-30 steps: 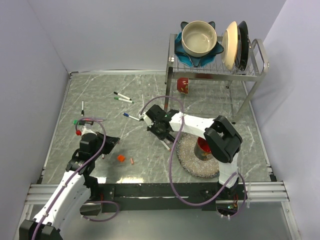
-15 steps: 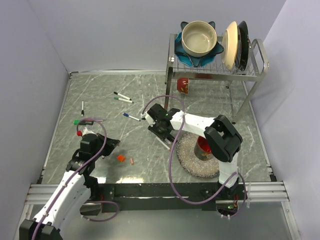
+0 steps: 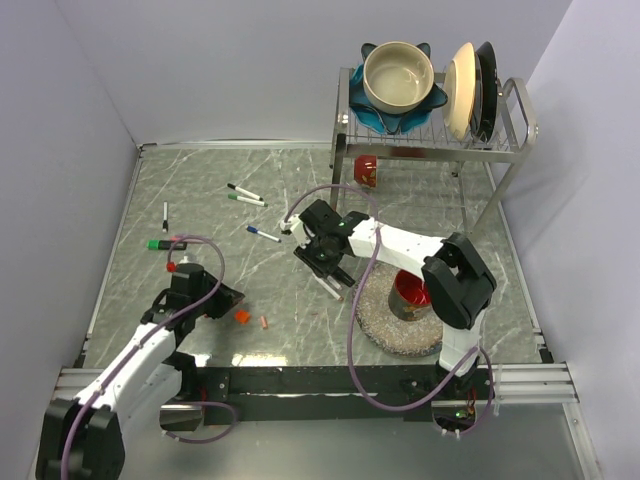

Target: Open the pen caps

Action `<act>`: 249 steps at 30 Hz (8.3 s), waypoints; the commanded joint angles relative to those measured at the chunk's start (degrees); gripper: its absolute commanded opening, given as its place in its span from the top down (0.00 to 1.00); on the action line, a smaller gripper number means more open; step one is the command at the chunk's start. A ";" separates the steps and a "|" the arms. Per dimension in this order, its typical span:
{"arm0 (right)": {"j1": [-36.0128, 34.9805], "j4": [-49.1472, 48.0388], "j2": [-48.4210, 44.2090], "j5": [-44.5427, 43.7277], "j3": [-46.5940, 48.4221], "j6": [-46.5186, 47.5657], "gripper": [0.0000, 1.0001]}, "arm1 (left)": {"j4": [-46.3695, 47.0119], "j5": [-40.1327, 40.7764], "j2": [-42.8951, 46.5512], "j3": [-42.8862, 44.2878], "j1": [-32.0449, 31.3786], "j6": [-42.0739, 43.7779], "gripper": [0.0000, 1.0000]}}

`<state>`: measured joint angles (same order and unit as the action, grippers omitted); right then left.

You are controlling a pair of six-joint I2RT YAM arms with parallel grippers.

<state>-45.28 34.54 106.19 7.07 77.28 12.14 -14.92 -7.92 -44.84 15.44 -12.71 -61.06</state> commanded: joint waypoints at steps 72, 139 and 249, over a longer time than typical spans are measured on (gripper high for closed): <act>1.42 1.58 -11.27 15.61 0.24 4.91 0.55 | -26.13 26.55 -41.92 38.26 0.49 26.69 0.40; 4.58 -20.84 -17.34 33.27 -13.73 -14.25 0.55 | 40.05 15.13 -7.89 6.36 -27.01 -10.05 0.99; 2.21 -0.44 1.04 0.40 -0.02 -1.24 0.67 | 9.91 3.00 -8.51 -0.59 0.32 2.17 0.87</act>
<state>-42.61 33.76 107.85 6.94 74.56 10.20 -5.17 -5.15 -53.49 14.24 -12.71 -60.58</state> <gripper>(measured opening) 0.309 0.164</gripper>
